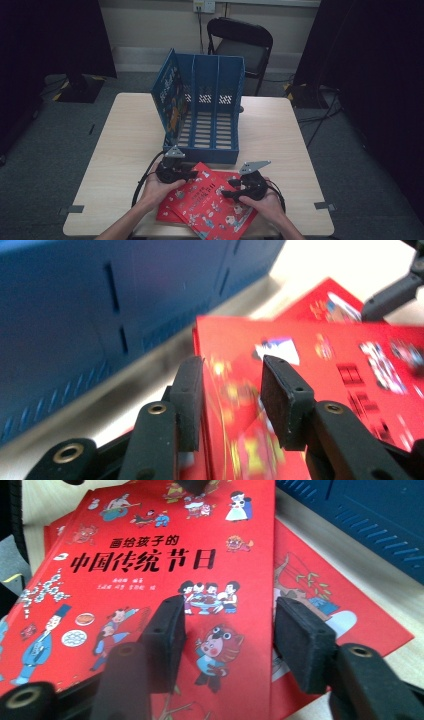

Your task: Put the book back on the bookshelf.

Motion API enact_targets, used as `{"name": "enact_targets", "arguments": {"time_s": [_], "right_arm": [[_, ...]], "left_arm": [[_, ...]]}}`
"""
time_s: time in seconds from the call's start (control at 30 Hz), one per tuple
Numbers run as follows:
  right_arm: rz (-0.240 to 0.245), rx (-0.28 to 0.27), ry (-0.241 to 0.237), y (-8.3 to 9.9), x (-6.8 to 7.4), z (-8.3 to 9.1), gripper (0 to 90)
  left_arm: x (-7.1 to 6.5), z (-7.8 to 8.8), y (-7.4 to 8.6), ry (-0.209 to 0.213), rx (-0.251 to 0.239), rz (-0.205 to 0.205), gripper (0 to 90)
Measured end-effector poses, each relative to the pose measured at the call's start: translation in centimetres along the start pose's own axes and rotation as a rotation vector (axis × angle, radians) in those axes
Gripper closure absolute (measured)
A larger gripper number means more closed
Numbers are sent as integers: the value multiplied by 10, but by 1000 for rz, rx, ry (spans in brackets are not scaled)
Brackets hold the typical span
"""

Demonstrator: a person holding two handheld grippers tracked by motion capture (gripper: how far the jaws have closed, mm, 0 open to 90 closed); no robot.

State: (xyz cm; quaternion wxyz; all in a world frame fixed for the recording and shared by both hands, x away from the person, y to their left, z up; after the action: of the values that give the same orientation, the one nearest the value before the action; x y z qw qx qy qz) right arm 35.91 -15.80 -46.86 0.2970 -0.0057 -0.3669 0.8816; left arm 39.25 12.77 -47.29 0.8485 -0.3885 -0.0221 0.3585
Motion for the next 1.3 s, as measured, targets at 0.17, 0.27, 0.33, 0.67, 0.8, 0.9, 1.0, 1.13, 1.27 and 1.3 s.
{"name": "enact_targets", "arguments": {"time_s": [0.17, 0.27, 0.33, 0.67, 0.8, 0.9, 1.0, 1.13, 1.27, 1.3], "right_arm": [[3, -1, 8, 1, 1, 0, 478], [3, 3, 9, 0, 1, 0, 479], [3, 3, 13, 0, 2, 0, 480], [5, 4, 21, 0, 3, 0, 483], [5, 5, 21, 0, 3, 0, 483], [8, 2, 30, 1, 5, 1, 485], [11, 6, 40, 1, 6, 2, 484], [-2, 1, 49, 6, 8, 6, 481], [-14, -8, 58, 14, 11, 12, 481], [-18, -8, 60, 15, 12, 13, 481]], "left_arm": [[1, 28, 26, -18, -1, 20, 617], [-1, 45, 40, -31, -4, 6, 598], [-3, 52, 47, -32, 3, 7, 582], [-17, 64, 71, -36, 58, -74, 474], [-17, 63, 71, -28, 56, -76, 481], [-13, 62, 72, -8, 46, -74, 468], [-10, 60, 71, 5, 41, -58, 460], [-9, 56, 65, 2, 36, -58, 499], [-7, 52, 57, -13, 45, -68, 528], [-7, 51, 55, -23, 48, -80, 541]]}}
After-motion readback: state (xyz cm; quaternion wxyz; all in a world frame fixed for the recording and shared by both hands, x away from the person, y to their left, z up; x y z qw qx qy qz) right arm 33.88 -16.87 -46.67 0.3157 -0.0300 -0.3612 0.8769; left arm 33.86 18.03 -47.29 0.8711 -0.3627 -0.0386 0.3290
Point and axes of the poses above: each handheld gripper's, and its own axes: z roughly backward along the jaws, y roughly out of its underside, x roughly to its left, the point moved 1 cm from there along -z, roughly forward along the jaws, and after that the axes turned 4 degrees about x, right-handed, at the moved point
